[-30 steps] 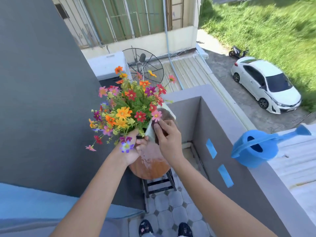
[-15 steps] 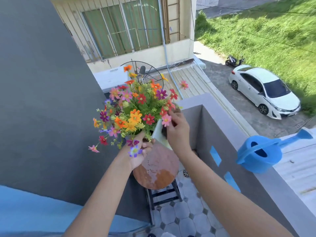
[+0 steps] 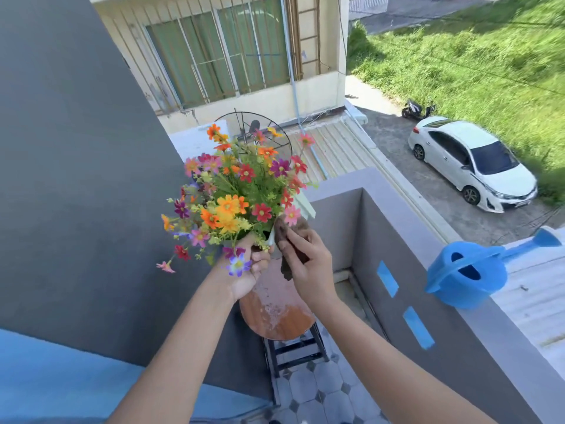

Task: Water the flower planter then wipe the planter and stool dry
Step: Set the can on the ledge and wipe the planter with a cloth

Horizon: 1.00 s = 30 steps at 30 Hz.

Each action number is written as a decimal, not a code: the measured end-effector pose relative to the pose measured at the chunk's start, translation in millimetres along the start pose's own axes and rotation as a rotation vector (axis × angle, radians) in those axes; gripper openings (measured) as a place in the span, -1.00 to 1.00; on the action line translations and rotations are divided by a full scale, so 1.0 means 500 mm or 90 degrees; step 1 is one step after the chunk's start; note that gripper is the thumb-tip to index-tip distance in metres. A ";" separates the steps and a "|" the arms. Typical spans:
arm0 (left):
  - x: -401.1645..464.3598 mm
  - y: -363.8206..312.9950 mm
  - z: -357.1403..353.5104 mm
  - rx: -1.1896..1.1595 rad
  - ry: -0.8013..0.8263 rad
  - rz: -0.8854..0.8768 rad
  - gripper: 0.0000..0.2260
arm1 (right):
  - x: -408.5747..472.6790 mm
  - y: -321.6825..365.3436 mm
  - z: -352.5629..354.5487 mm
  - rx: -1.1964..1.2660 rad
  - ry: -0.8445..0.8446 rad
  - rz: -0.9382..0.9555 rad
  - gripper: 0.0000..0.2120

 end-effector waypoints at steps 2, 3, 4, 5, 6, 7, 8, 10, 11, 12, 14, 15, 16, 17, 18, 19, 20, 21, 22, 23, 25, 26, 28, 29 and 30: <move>-0.001 -0.002 0.002 0.014 -0.008 -0.014 -0.83 | 0.015 0.020 -0.005 0.009 -0.017 0.014 -0.83; -0.001 -0.003 0.006 0.014 -0.007 -0.014 -0.83 | 0.017 0.023 -0.005 0.006 -0.018 0.016 -0.82; 0.000 -0.004 0.010 0.008 0.001 -0.011 -0.85 | 0.015 0.014 -0.003 0.007 -0.016 0.010 -0.82; -0.003 -0.006 0.013 -0.009 0.012 -0.007 -0.89 | 0.010 0.000 0.001 0.012 -0.015 -0.008 -0.83; -0.008 -0.010 0.015 -0.025 0.016 -0.008 -0.91 | 0.005 -0.021 0.007 0.013 -0.016 -0.031 -0.83; -0.014 -0.015 0.018 -0.032 0.016 -0.018 -0.90 | -0.001 -0.041 0.015 0.001 -0.022 -0.061 -0.81; -0.022 -0.020 0.016 -0.023 0.013 -0.029 -0.88 | -0.007 -0.059 0.022 -0.015 -0.030 -0.087 -0.80; -0.040 -0.032 0.004 0.000 0.011 -0.044 -0.84 | -0.013 -0.067 0.029 -0.046 -0.045 -0.108 -0.76; -0.046 -0.037 -0.001 0.003 0.010 -0.048 -0.82 | -0.012 -0.059 0.029 -0.050 -0.053 -0.110 -0.74; -0.048 -0.043 -0.005 0.004 0.010 -0.048 -0.80 | -0.011 -0.050 0.030 -0.042 -0.066 -0.112 -0.73; -0.044 -0.047 -0.004 -0.004 0.010 -0.042 -0.77 | -0.007 -0.020 0.033 -0.031 -0.098 -0.094 -0.73; -0.039 -0.044 -0.002 -0.007 0.007 -0.038 -0.78 | -0.004 -0.003 0.031 -0.031 -0.101 -0.072 -0.73; -0.035 -0.039 0.000 -0.002 0.005 -0.036 -0.81 | 0.000 0.006 0.024 -0.028 -0.094 -0.050 -0.76; -0.028 -0.032 0.003 0.010 0.004 -0.039 -0.83 | 0.005 0.015 0.012 -0.021 -0.074 -0.035 -0.81; -0.022 -0.024 0.007 0.020 0.004 -0.044 -0.84 | 0.011 0.021 -0.002 -0.013 -0.047 -0.027 -0.85; -0.018 -0.018 0.009 0.025 0.002 -0.047 -0.82 | 0.016 0.023 -0.013 -0.007 -0.040 -0.029 -0.82; -0.015 -0.013 0.009 0.027 0.002 -0.048 -0.80 | 0.021 0.024 -0.020 0.009 -0.047 -0.044 -0.78; -0.014 -0.010 0.008 0.034 0.009 -0.047 -0.80 | 0.027 0.028 -0.022 0.023 -0.059 -0.058 -0.79; -0.016 -0.007 0.007 0.039 0.019 -0.042 -0.81 | 0.035 0.033 -0.018 0.031 -0.077 -0.061 -0.81; -0.020 -0.004 0.007 0.042 0.027 -0.034 -0.81 | 0.047 0.040 -0.009 0.023 -0.100 -0.050 -0.84; -0.032 0.000 0.010 0.046 0.031 -0.024 -0.81 | 0.075 0.048 0.011 -0.015 -0.135 -0.018 -0.87; -0.038 0.001 0.011 0.052 0.029 -0.024 -0.80 | 0.091 0.046 0.018 -0.035 -0.142 -0.014 -0.86; -0.051 0.001 0.009 0.055 0.030 -0.033 -0.79 | 0.115 0.034 0.032 -0.088 -0.151 -0.020 -0.89; -0.055 -0.002 0.007 0.050 0.034 -0.037 -0.79 | 0.121 0.023 0.038 -0.108 -0.152 -0.028 -0.90; -0.056 -0.006 0.007 0.042 0.036 -0.039 -0.80 | 0.124 0.004 0.044 -0.108 -0.153 -0.047 -0.86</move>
Point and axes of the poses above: each hand's wrist, its own x-axis towards the middle knuckle, its own z-axis out of the back of the hand, y = z × x, the point moved 7 cm from there along x, towards the middle knuckle, and after that the axes turned 7 degrees about z, right-handed, at the moved point
